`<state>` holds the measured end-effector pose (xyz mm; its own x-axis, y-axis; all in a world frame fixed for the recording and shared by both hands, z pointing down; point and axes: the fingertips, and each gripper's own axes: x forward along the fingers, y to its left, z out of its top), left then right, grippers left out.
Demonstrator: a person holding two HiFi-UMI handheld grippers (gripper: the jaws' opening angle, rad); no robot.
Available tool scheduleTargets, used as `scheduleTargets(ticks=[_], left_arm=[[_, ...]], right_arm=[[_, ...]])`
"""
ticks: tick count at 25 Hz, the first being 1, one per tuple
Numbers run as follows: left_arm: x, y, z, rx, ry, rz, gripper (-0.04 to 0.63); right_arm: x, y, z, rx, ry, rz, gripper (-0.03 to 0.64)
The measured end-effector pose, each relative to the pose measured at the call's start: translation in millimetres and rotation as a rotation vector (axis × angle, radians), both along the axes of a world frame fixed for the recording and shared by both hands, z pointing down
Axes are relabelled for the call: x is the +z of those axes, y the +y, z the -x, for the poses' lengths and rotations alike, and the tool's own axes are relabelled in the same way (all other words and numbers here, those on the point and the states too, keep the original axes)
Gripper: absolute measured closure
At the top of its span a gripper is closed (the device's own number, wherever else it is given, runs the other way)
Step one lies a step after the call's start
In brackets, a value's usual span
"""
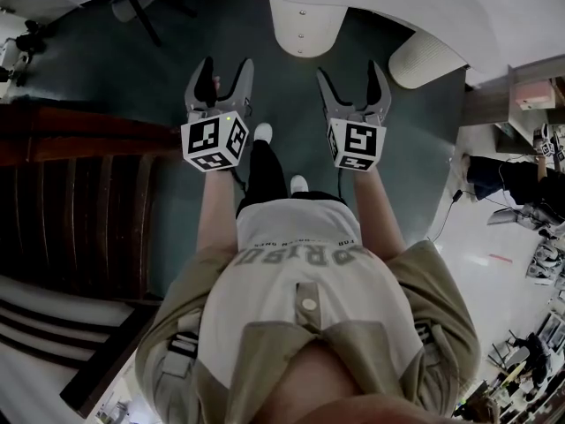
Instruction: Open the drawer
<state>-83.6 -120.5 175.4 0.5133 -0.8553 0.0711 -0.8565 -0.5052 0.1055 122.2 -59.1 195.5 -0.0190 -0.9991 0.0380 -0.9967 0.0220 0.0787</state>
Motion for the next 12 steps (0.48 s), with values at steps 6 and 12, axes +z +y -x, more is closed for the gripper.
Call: scheduleTargets(ticks=[6,12], left_arm=[[9,-54,3,0.033,0.004,0.019,0.273],[26,-112,-5,0.084,-0.016,0.037,0.273]], right_arm=[[12,-51,8,0.022,0.008,0.016,0.212],[40,-107,11,0.036,0.018,0.065,0.241]])
